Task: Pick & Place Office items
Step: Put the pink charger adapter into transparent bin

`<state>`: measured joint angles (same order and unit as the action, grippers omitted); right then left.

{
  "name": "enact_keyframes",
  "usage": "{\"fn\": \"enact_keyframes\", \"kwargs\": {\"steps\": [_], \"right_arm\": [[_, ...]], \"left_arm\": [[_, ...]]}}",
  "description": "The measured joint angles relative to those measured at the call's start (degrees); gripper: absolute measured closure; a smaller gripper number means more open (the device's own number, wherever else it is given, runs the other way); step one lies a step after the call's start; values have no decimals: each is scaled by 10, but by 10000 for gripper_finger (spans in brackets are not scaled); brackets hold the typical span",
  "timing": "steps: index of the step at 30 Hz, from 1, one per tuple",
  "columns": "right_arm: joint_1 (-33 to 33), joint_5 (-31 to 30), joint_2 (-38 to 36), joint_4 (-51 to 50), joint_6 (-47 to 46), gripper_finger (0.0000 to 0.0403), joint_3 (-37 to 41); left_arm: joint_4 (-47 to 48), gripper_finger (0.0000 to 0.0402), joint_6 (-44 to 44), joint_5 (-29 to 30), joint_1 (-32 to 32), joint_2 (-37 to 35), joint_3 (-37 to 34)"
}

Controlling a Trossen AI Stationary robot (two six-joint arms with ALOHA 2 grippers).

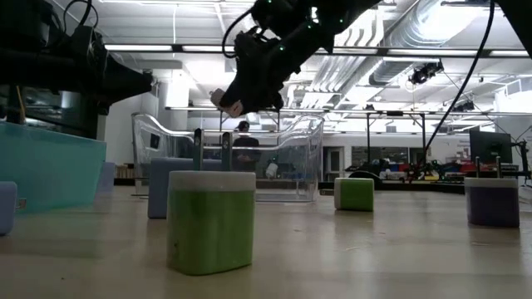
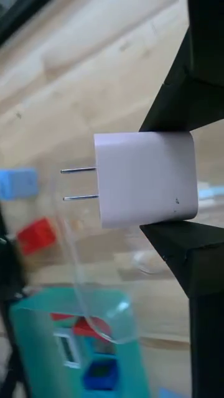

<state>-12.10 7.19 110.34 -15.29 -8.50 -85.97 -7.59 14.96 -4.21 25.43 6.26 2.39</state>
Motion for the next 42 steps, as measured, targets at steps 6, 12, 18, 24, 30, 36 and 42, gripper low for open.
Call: {"fn": "enact_keyframes", "kwargs": {"steps": [6, 12, 18, 24, 30, 36, 42], "right_arm": [[32, 4, 0, -44, 16, 206, 0], [49, 2, 0, -108, 26, 206, 0], [58, 2, 3, -157, 25, 206, 0], [67, 2, 34, -172, 26, 205, 1], [73, -20, 35, -195, 37, 205, 0], [76, -39, 52, -237, 41, 205, -1], [72, -60, 67, -237, 57, 205, -2]], "left_arm": [[0, 299, 0, 0, 0, 0, 0], [0, 299, 0, 0, 0, 0, 0], [0, 299, 0, 0, 0, 0, 0], [0, 299, 0, 0, 0, 0, 0], [0, 299, 0, 0, 0, 0, 0], [0, 299, 0, 0, 0, 0, 0], [0, 299, 0, 0, 0, 1, 0]]}}
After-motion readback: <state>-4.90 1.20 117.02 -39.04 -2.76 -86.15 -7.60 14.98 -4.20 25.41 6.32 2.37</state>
